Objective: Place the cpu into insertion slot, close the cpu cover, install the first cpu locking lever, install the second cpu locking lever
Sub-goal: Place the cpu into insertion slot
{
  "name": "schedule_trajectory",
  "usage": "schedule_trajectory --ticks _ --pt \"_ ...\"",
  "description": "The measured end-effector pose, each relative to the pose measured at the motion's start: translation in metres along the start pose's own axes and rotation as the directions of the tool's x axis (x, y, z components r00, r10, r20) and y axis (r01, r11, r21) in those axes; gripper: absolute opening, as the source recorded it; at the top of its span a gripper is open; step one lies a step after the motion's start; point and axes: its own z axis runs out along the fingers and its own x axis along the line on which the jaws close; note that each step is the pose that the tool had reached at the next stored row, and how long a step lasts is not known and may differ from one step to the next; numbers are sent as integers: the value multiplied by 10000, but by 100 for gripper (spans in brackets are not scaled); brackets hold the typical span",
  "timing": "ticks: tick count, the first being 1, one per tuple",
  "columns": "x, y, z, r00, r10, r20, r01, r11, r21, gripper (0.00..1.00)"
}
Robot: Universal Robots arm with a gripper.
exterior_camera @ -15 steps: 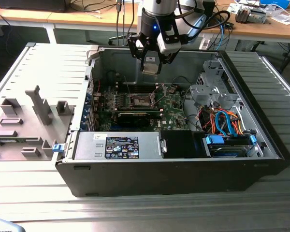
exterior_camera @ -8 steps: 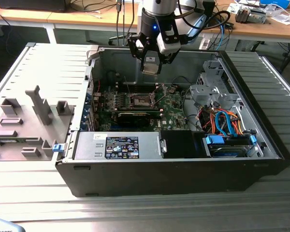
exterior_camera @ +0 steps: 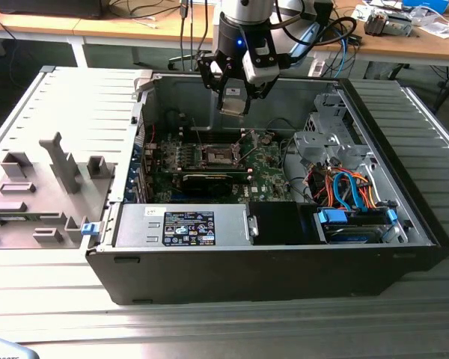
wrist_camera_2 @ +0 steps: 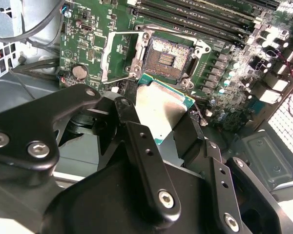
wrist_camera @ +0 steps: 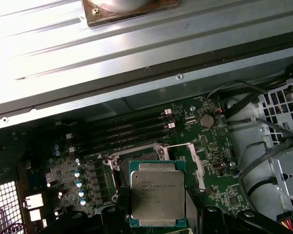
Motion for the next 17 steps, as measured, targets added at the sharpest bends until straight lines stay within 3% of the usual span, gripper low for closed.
schedule_trajectory --ticks 17 --pt "0 0 0 9998 203 17 -203 9998 -4 54"
